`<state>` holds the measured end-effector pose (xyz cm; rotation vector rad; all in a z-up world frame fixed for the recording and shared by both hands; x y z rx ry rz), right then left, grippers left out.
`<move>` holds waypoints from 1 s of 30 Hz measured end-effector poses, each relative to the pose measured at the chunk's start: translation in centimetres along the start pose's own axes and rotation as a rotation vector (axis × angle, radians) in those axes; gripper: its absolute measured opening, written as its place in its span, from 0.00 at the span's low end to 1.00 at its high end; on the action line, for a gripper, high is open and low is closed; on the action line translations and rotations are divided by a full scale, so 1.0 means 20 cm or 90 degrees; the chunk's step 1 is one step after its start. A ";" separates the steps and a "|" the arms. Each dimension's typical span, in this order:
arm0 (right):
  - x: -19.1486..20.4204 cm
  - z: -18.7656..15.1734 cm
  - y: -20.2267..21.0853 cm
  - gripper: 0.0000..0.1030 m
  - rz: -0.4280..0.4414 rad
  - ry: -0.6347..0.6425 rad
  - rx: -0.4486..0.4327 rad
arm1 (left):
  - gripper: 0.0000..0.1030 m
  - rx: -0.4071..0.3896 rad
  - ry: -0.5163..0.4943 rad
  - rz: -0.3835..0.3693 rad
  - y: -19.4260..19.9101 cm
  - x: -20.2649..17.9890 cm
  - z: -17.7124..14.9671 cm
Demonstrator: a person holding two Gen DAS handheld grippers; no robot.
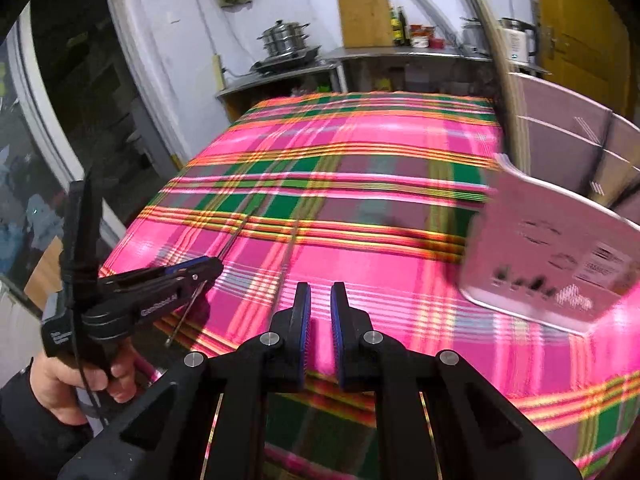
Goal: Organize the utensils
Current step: 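Close the left tool on a metal chopstick while the right tool grasps another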
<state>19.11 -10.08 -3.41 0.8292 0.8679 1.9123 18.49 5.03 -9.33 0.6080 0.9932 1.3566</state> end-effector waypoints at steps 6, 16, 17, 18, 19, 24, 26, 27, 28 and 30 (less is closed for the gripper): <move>0.09 0.09 -0.19 0.10 0.012 0.026 0.033 | 0.11 0.014 0.000 -0.021 0.00 0.05 0.01; 0.12 0.17 -0.42 0.10 -0.006 0.040 0.080 | 0.22 0.025 -0.119 0.020 -0.05 -0.02 0.11; 0.12 0.17 -0.43 0.10 -0.009 0.042 0.085 | 0.22 0.023 -0.129 0.030 -0.06 -0.02 0.12; 0.12 0.18 -0.45 0.10 -0.012 0.044 0.087 | 0.22 0.021 -0.135 0.036 -0.06 -0.02 0.12; 0.12 0.18 -0.45 0.10 -0.015 0.047 0.084 | 0.22 0.021 -0.137 0.039 -0.06 -0.02 0.12; 0.13 0.22 -0.47 0.10 -0.031 0.055 0.091 | 0.13 0.024 -0.132 0.055 -0.07 -0.01 0.17; 0.14 0.22 -0.48 0.08 -0.034 0.057 0.094 | 0.09 0.027 -0.132 0.062 -0.07 -0.01 0.18; 0.14 0.23 -0.48 0.07 -0.034 0.055 0.097 | 0.06 0.029 -0.130 0.062 -0.07 -0.01 0.19; 0.14 0.23 -0.48 0.06 -0.031 0.051 0.099 | 0.06 0.032 -0.125 0.059 -0.08 -0.01 0.20; 0.13 0.24 -0.47 0.06 -0.019 0.040 0.100 | 0.06 0.037 -0.112 0.046 -0.07 0.00 0.21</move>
Point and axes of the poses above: each gripper's, at about its wrist camera, not at the fingertips, and y roughly against the way its jaws point, x to its left, z to its top, the point moved 6 cm from there along -y, roughly the way its jaws point, and after that the axes turned 8 degrees about x, right-handed, at the moved point
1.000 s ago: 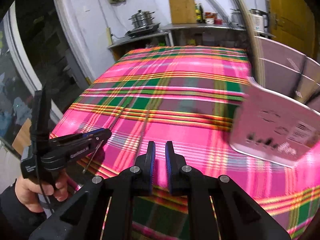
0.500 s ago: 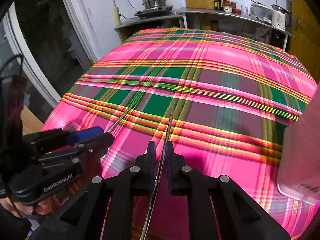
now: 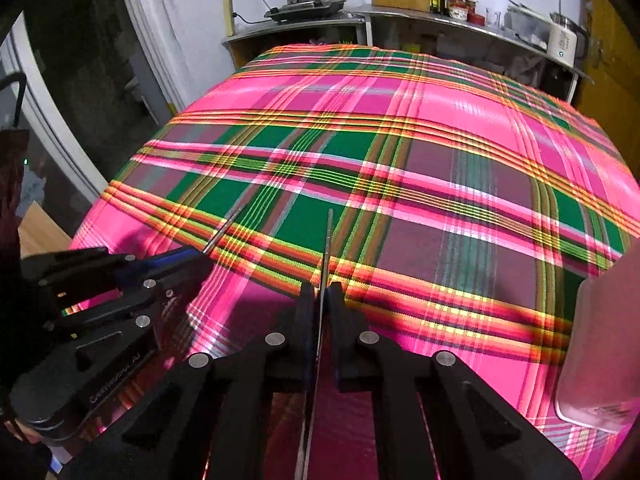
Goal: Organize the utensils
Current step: 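Close the left tool on a metal chopstick while the right tool grasps another, then lift the held chopsticks upright and carry both tools over the pink holder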
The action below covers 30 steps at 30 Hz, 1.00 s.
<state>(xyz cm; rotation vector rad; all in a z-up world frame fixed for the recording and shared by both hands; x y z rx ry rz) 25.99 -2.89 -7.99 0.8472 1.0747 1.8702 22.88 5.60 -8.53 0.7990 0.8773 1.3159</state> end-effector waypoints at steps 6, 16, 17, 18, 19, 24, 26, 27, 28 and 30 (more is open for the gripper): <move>-0.01 0.01 0.12 0.06 0.018 -0.011 -0.037 | 0.06 -0.023 0.026 -0.031 0.09 0.03 0.02; -0.01 0.00 0.43 0.06 0.038 -0.024 -0.110 | 0.06 -0.092 0.030 -0.069 0.40 0.01 0.05; -0.01 -0.01 0.46 0.06 0.039 -0.027 -0.117 | 0.06 -0.096 0.029 -0.074 0.42 0.00 0.05; -0.02 -0.02 0.51 0.06 0.040 -0.030 -0.127 | 0.06 -0.101 0.029 -0.077 0.45 -0.01 0.05; -0.02 -0.02 0.52 0.06 0.041 -0.032 -0.132 | 0.06 -0.105 0.029 -0.081 0.47 -0.01 0.05; -0.05 -0.07 0.67 0.05 0.043 -0.049 -0.166 | 0.06 -0.121 0.026 -0.100 0.57 -0.06 0.05; -0.06 -0.09 0.72 0.05 0.042 -0.054 -0.178 | 0.06 -0.125 0.021 -0.107 0.61 -0.08 0.05; -0.07 -0.10 0.76 0.05 0.041 -0.057 -0.186 | 0.06 -0.127 0.019 -0.113 0.63 -0.10 0.05; -0.08 -0.11 0.78 0.05 0.040 -0.060 -0.191 | 0.06 -0.128 0.016 -0.118 0.64 -0.12 0.05; -0.11 -0.13 0.82 0.05 0.040 -0.067 -0.200 | 0.06 -0.131 0.010 -0.125 0.66 -0.15 0.04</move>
Point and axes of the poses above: each gripper's, at about its wrist camera, not at the fingertips, and y roughly against the way its jaws point, x to its left, z to its top, the point moved 6 cm from there along -y, roughly the way its jaws point, and after that the axes turned 8 degrees about x, right-handed, at the moved point
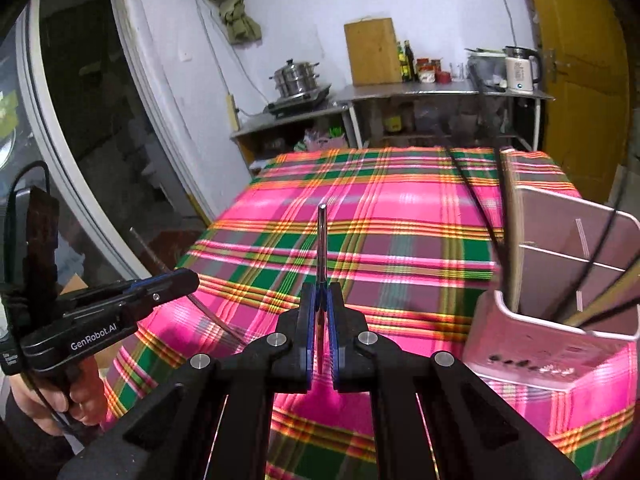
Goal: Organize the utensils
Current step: 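Lift the held chopsticks upright and carry both tools over the pink holder, then lower the chopsticks into the holder and open the left tool while the right tool opens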
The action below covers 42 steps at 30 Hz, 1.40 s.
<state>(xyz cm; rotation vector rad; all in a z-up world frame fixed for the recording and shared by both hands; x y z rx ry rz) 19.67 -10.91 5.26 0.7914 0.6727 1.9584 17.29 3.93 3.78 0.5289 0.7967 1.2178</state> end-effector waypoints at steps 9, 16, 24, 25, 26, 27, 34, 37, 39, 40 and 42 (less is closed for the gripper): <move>-0.14 -0.09 0.19 0.05 -0.016 -0.036 -0.027 | 0.06 0.024 -0.019 -0.047 0.00 -0.20 -0.04; -0.28 -0.15 0.31 0.05 -0.040 -0.073 -0.039 | 0.06 0.046 -0.050 -0.090 -0.04 -0.41 -0.06; -0.43 -0.08 0.48 0.05 -0.070 -0.101 -0.083 | 0.06 0.035 -0.072 -0.136 -0.05 -0.63 0.07; -0.44 -0.06 0.50 0.05 -0.073 -0.102 -0.090 | 0.06 0.031 -0.074 -0.141 -0.04 -0.66 0.10; -0.46 -0.05 0.52 0.05 -0.075 -0.103 -0.096 | 0.06 0.027 -0.077 -0.145 -0.04 -0.68 0.12; -0.47 -0.02 0.55 0.05 -0.079 -0.104 -0.106 | 0.06 0.023 -0.079 -0.150 -0.04 -0.70 0.15; -0.53 0.11 0.64 0.05 -0.100 -0.105 -0.149 | 0.06 -0.007 -0.095 -0.173 -0.02 -0.86 0.33; -0.55 0.15 0.66 0.05 -0.111 -0.101 -0.163 | 0.06 -0.018 -0.103 -0.177 -0.03 -0.92 0.40; -0.55 0.18 0.66 0.05 -0.120 -0.096 -0.170 | 0.06 -0.024 -0.109 -0.176 -0.05 -0.94 0.43; -0.55 0.18 0.66 0.05 -0.126 -0.093 -0.171 | 0.06 -0.025 -0.112 -0.174 -0.06 -0.95 0.45; -0.56 0.19 0.63 0.05 -0.133 -0.089 -0.168 | 0.06 -0.022 -0.112 -0.173 -0.10 -0.96 0.46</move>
Point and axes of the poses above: each gripper's, at about its wrist camera, not at the fingertips, and y roughly against the way its jaws point, x to its left, z to its top, the point moved 6 cm from there along -y, roughly the way its jaws point, and after that the axes turned 8 degrees about x, right-handed, at the moved point
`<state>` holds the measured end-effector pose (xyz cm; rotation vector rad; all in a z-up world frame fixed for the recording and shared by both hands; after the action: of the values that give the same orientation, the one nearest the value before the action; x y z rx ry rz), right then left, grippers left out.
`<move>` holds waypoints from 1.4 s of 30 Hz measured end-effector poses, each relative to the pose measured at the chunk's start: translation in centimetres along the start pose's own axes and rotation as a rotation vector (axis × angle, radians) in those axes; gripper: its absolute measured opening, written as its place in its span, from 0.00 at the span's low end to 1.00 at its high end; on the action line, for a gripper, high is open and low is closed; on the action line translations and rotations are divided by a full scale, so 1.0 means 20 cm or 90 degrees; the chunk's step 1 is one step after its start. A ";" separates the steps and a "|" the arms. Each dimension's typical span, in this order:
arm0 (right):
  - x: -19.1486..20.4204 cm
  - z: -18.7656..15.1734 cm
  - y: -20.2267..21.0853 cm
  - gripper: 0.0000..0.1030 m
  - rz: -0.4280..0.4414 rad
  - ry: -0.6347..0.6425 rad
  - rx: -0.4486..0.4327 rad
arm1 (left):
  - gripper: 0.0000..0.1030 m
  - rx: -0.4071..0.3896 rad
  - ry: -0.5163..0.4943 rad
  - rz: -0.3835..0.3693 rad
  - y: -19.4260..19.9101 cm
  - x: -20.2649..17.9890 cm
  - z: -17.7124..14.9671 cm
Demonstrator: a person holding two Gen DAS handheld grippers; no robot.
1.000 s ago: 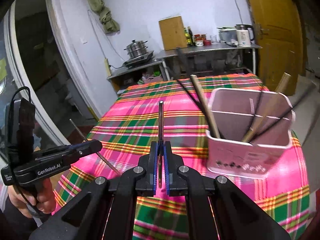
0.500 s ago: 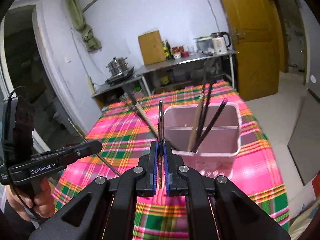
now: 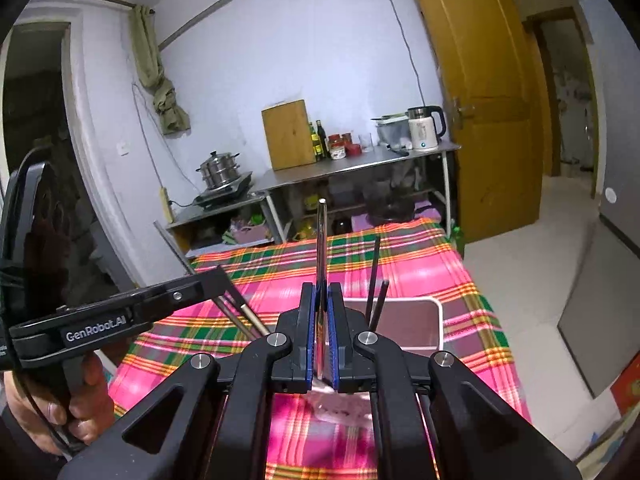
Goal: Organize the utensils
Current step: 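Lower the chopsticks into the holder and open the left tool while the right tool opens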
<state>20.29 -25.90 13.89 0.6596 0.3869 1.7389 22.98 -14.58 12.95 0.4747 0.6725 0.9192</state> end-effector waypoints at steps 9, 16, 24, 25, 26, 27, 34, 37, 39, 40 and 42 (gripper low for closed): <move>-0.02 -0.04 -0.12 0.05 -0.029 0.011 0.020 | 0.06 0.034 -0.015 0.025 -0.17 0.02 -0.03; -0.02 -0.04 -0.15 0.05 -0.055 0.043 0.030 | 0.06 0.053 -0.031 0.036 -0.24 0.02 -0.08; -0.02 -0.08 -0.18 0.07 -0.087 0.080 0.048 | 0.06 0.068 -0.031 0.042 -0.28 0.04 -0.13; -0.02 -0.08 -0.18 0.07 -0.089 0.084 0.049 | 0.06 0.069 -0.030 0.042 -0.28 0.04 -0.13; -0.02 -0.07 -0.19 0.07 -0.092 0.086 0.050 | 0.06 0.070 -0.029 0.042 -0.28 0.04 -0.14; -0.02 -0.07 -0.19 0.07 -0.095 0.088 0.052 | 0.06 0.071 -0.028 0.041 -0.28 0.05 -0.14; -0.02 -0.06 -0.20 0.11 -0.095 0.089 0.056 | 0.08 0.065 -0.028 0.035 -0.26 0.04 -0.15; -0.01 -0.06 -0.18 0.11 -0.091 0.091 0.048 | 0.11 0.055 -0.028 0.031 -0.23 0.03 -0.15; 0.00 -0.06 -0.15 0.12 -0.089 0.094 0.038 | 0.16 0.044 -0.032 0.025 -0.19 0.03 -0.14; 0.00 -0.06 -0.13 0.12 -0.088 0.094 0.032 | 0.19 0.037 -0.034 0.023 -0.17 0.02 -0.13; 0.01 -0.05 -0.09 0.12 -0.088 0.094 0.022 | 0.23 0.021 -0.040 0.021 -0.12 0.01 -0.12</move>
<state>21.03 -25.19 12.07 0.5181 0.5528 1.6566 22.70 -15.50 9.58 0.5435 0.6258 0.9214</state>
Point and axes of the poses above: each gripper's, at about its wrist camera, not at the fingertips, and y roughly against the way its jaws point, x to its left, z to its top, the point moved 6 cm from there along -y, roughly the way its jaws point, and after that the axes turned 8 degrees about x, right-handed, at the moved point
